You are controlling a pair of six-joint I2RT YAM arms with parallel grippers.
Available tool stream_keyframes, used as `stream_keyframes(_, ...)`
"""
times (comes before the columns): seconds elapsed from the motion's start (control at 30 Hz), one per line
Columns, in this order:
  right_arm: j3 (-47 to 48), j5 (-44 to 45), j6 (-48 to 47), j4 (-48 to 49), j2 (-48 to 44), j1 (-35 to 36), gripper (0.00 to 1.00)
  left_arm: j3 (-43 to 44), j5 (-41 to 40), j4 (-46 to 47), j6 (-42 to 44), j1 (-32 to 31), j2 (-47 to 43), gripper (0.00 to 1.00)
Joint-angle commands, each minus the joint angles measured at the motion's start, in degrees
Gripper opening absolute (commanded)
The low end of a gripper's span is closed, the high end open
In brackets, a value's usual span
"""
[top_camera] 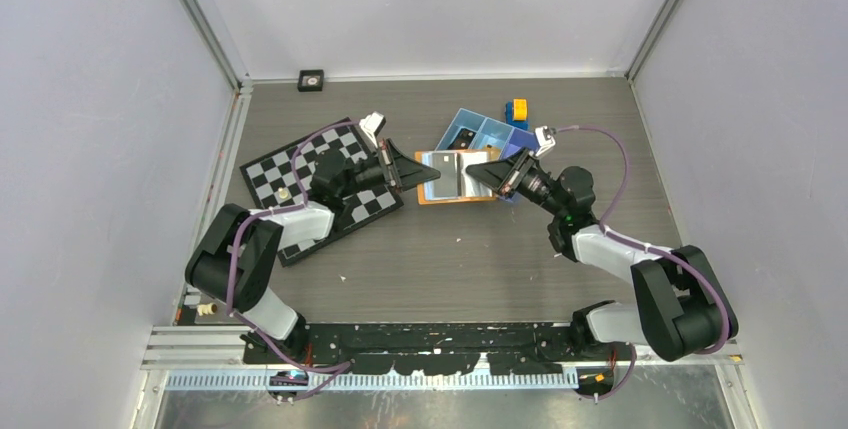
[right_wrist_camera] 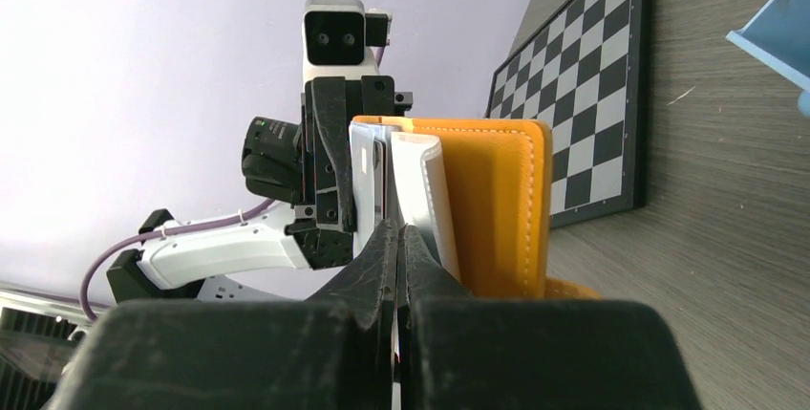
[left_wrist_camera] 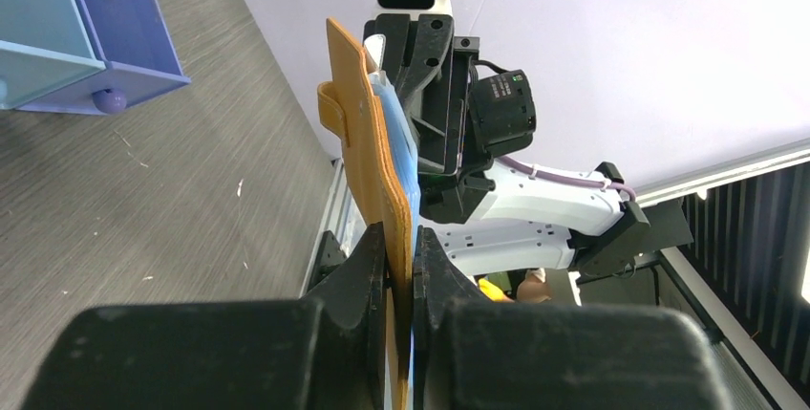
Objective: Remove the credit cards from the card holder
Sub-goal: Remove the credit card from the card holder.
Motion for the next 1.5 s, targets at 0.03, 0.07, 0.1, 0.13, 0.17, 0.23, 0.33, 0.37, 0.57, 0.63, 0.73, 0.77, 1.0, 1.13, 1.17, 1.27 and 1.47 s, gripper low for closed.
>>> stream_keyframes(0.03,-0.5,0.1,1.6,5.0,-0.1,-0.9,0.01,0.1,0.0,6.2,-0.9,0.6,-1.0,0.0)
stream_keyframes(0.07,-0.4,-0.2,1.7,5.2,0.0,-1.0,0.01,0.1,0.0,6.2,-0.9,0.6,-0.9,0.0)
stream_keyframes(0.1,-0.2,-0.9,1.8,5.4,0.1,-1.0,0.05,0.1,0.1,6.2,-0.9,0.6,-0.9,0.0)
stream_keyframes(0.13,0.0,-1.6,2.3,6.1,0.4,-0.9,0.13,0.1,0.1,6.2,-1.0,0.6,-0.8,0.0)
stream_keyframes(0.17,0.2,-2.3,3.0,7.4,0.8,-0.9,0.21,0.2,0.2,6.2,-1.0,0.6,-0.6,0.0)
stream_keyframes(0.23,0.1,-3.0,4.6,10.4,1.8,-0.8,0.28,0.3,0.2,6.3,-1.1,0.6,-0.3,0.0)
stream_keyframes(0.33,0.7,-3.9,5.1,11.6,3.1,0.0,0.32,0.3,0.4,6.6,-1.3,0.5,-0.1,0.0)
stream_keyframes(0.37,1.1,-4.3,5.0,11.2,3.5,0.6,0.32,0.4,0.4,6.5,-1.3,0.5,-0.1,0.0)
stream_keyframes(0.57,3.0,-4.3,2.0,6.7,4.4,3.2,0.35,0.6,0.8,6.6,-1.3,0.2,0.1,0.0)
stream_keyframes(0.63,3.4,-4.2,0.9,4.9,3.7,3.5,0.37,0.9,1.0,6.7,-1.1,-0.2,0.4,0.0)
stream_keyframes(0.73,4.6,-3.0,-3.1,-2.1,2.5,5.1,0.34,1.8,1.5,6.0,-0.1,-1.2,0.7,0.0)
stream_keyframes(0.77,5.2,-2.4,-4.7,-4.9,2.0,5.6,0.3,2.0,1.7,5.4,0.2,-1.5,0.6,0.0)
stream_keyframes(1.0,4.9,0.5,-8.4,-8.9,0.0,6.2,0.0,1.7,0.9,1.6,2.7,-1.6,-1.2,0.1)
stream_keyframes(1.13,4.2,2.2,-9.5,-10.8,-1.7,5.7,0.01,1.4,0.5,1.6,2.8,-1.5,-1.4,0.2)
stream_keyframes(1.17,4.1,2.5,-9.5,-11.0,-2.1,5.4,0.01,1.3,0.5,1.6,2.8,-1.5,-1.4,0.2)
stream_keyframes(1.27,3.4,3.4,-9.3,-11.2,-2.9,4.5,0.0,1.1,0.3,1.8,2.6,-1.3,-1.6,0.2)
stream_keyframes(1.47,2.0,4.6,-7.6,-10.5,-3.7,2.7,0.01,0.2,-0.3,2.8,2.6,-0.5,-2.8,0.04)
